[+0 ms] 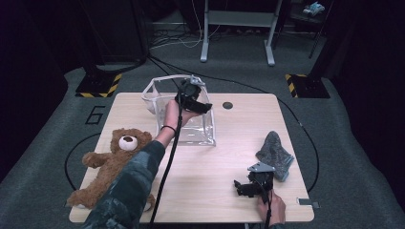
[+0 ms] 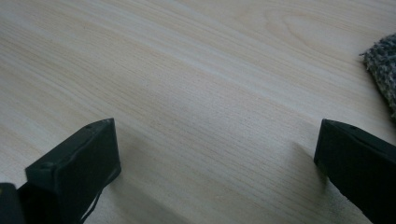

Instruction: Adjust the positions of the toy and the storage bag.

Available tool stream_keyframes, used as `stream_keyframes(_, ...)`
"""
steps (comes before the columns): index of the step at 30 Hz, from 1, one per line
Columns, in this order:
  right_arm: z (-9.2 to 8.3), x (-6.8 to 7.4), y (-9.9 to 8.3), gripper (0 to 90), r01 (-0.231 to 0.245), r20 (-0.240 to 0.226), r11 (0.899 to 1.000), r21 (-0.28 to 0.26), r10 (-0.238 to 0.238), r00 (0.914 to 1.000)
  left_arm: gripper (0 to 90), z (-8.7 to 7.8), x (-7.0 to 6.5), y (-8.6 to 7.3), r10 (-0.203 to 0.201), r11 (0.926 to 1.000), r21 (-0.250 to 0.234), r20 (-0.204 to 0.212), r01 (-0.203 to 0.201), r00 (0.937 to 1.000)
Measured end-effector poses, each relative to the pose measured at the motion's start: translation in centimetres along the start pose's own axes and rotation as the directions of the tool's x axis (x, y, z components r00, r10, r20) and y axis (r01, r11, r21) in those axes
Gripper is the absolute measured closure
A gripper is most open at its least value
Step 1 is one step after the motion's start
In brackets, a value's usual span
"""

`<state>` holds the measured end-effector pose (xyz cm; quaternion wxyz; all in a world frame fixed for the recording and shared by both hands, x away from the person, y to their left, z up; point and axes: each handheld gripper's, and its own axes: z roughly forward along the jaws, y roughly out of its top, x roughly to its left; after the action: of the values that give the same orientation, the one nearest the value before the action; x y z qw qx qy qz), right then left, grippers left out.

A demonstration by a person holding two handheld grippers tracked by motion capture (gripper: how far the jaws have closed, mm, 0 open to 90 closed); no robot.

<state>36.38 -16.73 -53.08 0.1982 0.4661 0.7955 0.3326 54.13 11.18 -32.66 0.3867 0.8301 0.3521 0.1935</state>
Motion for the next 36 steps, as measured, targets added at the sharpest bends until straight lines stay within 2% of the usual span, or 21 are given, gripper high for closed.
stream_keyframes(4, 0.0, 0.0, 0.0, 0.0, -0.001, 0.000, 1.000, 0.000, 0.001, 1.0000, 27.6, -1.7, 1.9, -0.3, -0.046, 0.9985, -0.030, -0.043, 0.045, 0.9980)
stream_keyframes(5, 0.0, 0.0, 0.0, 0.0, 0.000, 0.000, 1.000, 0.000, 0.000, 1.0000, 27.4, -2.6, 3.1, -0.6, -0.071, 0.9966, -0.047, -0.080, 0.068, 0.9942)
stream_keyframes(7, 0.0, 0.0, 0.0, 0.0, -0.001, 0.001, 1.000, 0.000, 0.001, 1.0000, 27.2, -3.0, 3.8, -0.7, -0.080, 0.9962, -0.042, -0.097, 0.076, 0.9921)
stream_keyframes(8, 0.0, 0.1, 0.0, 0.0, -0.006, 0.002, 1.000, -0.002, 0.006, 1.0000, 26.9, -3.7, 5.1, -1.1, -0.110, 0.9934, -0.048, -0.149, 0.104, 0.9828)
stream_keyframes(9, 0.0, 0.0, 0.0, 0.0, -0.001, 0.001, 1.000, 0.000, 0.001, 1.0000, 26.8, -3.7, 5.1, -1.1, -0.110, 0.9934, -0.048, -0.149, 0.104, 0.9828)
stream_keyframes(10, 0.0, 0.0, 0.0, 0.0, -0.002, 0.002, 1.000, -0.002, 0.002, 1.0000, 26.8, -4.0, 5.8, -1.4, -0.131, 0.9908, -0.054, -0.166, 0.124, 0.9773)
stream_keyframes(12, 0.0, 0.0, 0.0, 0.0, -0.002, 0.001, 1.000, 0.000, 0.002, 1.0000, 26.5, -4.7, 7.2, -2.0, -0.161, 0.9870, -0.044, -0.216, 0.155, 0.9631)
stream_keyframes(13, 0.0, 0.0, 0.0, 0.0, -0.002, 0.001, 1.000, 0.000, 0.002, 1.0000, 26.4, -5.0, 8.2, -2.6, -0.178, 0.9838, -0.029, -0.269, 0.177, 0.9466)
stream_keyframes(14, 0.0, 0.0, 0.0, 0.0, -0.003, 0.002, 1.000, -0.001, 0.003, 1.0000, 26.1, -5.1, 8.7, -3.0, -0.204, 0.9786, -0.036, -0.287, 0.203, 0.9359)
stream_keyframes(15, 0.0, 0.0, 0.0, 0.0, -0.003, 0.002, 1.000, -0.001, 0.003, 1.0000, 26.2, -5.1, 8.7, -3.0, -0.204, 0.9786, -0.036, -0.287, 0.203, 0.9359)
stream_keyframes(16, 0.0, 0.0, 0.0, 0.0, 0.000, 0.002, 1.000, -0.001, 0.000, 1.0000, 26.2, -5.3, 9.4, -3.5, -0.238, 0.9706, -0.039, -0.309, 0.237, 0.9209)
stream_keyframes(18, 0.0, 0.0, 0.0, 0.0, 0.000, 0.002, 1.000, -0.001, 0.000, 1.0000, 26.2, -5.4, 10.2, -4.1, -0.252, 0.9658, -0.029, -0.341, 0.258, 0.9056)
stream_keyframes(21, 0.0, 0.0, 0.0, 0.0, 0.000, 0.001, 1.000, -0.001, 0.000, 1.0000, 26.2, -5.2, 11.3, -5.3, -0.290, 0.9503, -0.011, -0.399, 0.311, 0.8699)
stream_keyframes(22, 0.0, 0.0, 0.0, 0.0, 0.000, 0.001, 1.000, 0.000, 0.000, 1.0000, 26.3, -5.1, 11.5, -5.5, -0.294, 0.9473, -0.005, -0.412, 0.320, 0.8625)
stream_keyframes(23, 0.0, 0.0, 0.0, 0.0, 0.000, 0.001, 1.000, 0.000, 0.000, 1.0000, 26.2, -5.1, 11.5, -5.5, -0.294, 0.9473, -0.005, -0.412, 0.320, 0.8625)
stream_keyframes(24, 0.0, 0.0, 0.0, 0.0, 0.000, 0.001, 1.000, -0.001, 0.000, 1.0000, 26.2, -5.1, 11.7, -5.8, -0.310, 0.9423, -0.015, -0.419, 0.334, 0.8537)
stream_keyframes(26, 0.0, 0.0, 0.0, 0.0, 0.000, 0.001, 1.000, -0.001, 0.000, 1.0000, 26.3, -5.1, 12.1, -6.2, -0.326, 0.9358, -0.019, -0.424, 0.352, 0.8450)
stream_keyframes(30, 0.0, 0.0, 0.0, 0.0, 0.000, 0.001, 1.000, -0.001, 0.000, 1.0000, 26.2, -5.2, 12.6, -6.5, -0.332, 0.9315, -0.009, -0.433, 0.364, 0.8382)
stream_keyframes(31, 0.0, 0.0, 0.0, 0.0, 0.000, 0.001, 1.000, -0.001, 0.000, 1.0000, 26.2, -5.2, 12.6, -6.5, -0.332, 0.9315, -0.009, -0.433, 0.364, 0.8382)
stream_keyframes(33, 0.0, 0.0, 0.0, 0.0, 0.000, 0.002, 1.000, -0.002, 0.000, 1.0000, 26.2, -5.1, 12.7, -6.7, -0.350, 0.9226, -0.002, -0.423, 0.386, 0.8358)
stream_keyframes(36, 0.0, 0.0, 0.0, 0.0, 0.000, 0.001, 1.000, -0.001, 0.000, 1.0000, 33.9, -4.9, 13.0, -7.0, -0.370, 0.9111, 0.024, -0.395, 0.412, 0.8412)
